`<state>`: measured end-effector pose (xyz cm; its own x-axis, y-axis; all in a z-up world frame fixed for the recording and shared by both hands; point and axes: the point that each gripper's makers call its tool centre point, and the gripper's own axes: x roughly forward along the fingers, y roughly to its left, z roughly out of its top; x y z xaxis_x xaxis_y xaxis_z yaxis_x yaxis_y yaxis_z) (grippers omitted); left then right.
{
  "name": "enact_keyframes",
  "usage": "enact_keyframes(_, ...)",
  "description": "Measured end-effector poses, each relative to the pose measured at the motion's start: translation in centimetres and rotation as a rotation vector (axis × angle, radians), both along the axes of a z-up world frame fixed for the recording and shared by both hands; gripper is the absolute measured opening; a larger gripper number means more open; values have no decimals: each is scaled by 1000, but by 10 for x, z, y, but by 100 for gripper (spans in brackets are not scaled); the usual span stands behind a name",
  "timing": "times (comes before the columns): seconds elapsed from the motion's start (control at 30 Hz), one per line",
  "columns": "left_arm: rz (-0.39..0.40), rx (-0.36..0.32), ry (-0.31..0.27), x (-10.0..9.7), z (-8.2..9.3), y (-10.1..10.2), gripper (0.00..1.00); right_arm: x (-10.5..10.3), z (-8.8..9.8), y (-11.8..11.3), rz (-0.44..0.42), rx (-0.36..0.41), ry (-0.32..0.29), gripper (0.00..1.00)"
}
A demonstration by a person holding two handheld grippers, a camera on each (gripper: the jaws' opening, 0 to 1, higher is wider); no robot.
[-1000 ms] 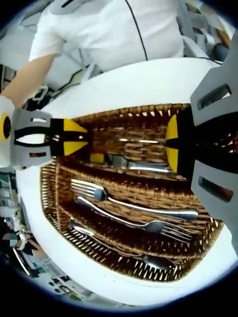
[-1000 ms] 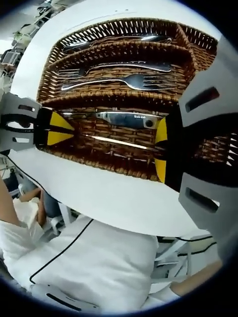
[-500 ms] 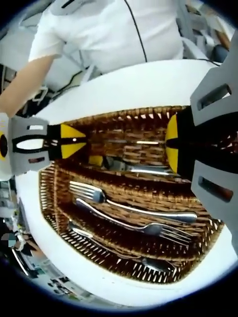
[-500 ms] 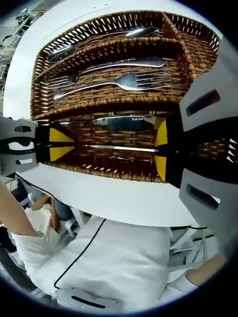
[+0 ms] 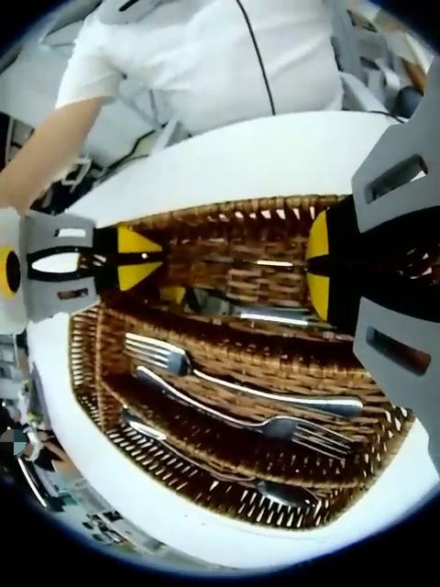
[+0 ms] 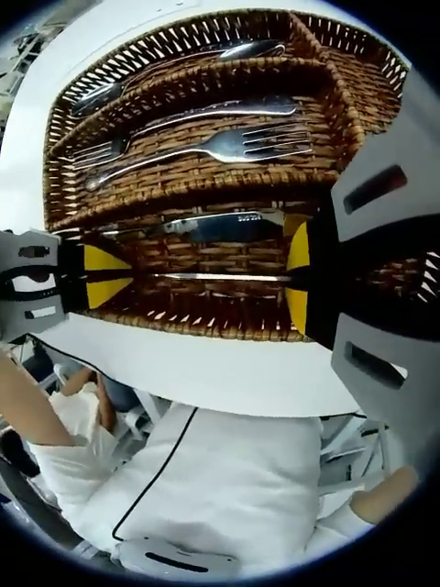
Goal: Arrange the knives, forks, and spoons in their matching storage slots by inserting each utensil handle-first until every utensil is classified and aligned in the correct compartment
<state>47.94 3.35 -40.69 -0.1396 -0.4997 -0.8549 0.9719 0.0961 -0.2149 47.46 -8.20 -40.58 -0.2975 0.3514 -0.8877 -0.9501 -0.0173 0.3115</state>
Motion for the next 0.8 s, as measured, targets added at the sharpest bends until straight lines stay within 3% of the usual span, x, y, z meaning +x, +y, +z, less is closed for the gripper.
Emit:
enact_keyframes(0.23,20,10,-21,4,-2,4,5,0,-1,-1,7,-2,-1,4)
enact_keyframes(0.8,29,24,-49,8,0,5,8,8,-1,-3,42,-19,-73,8)
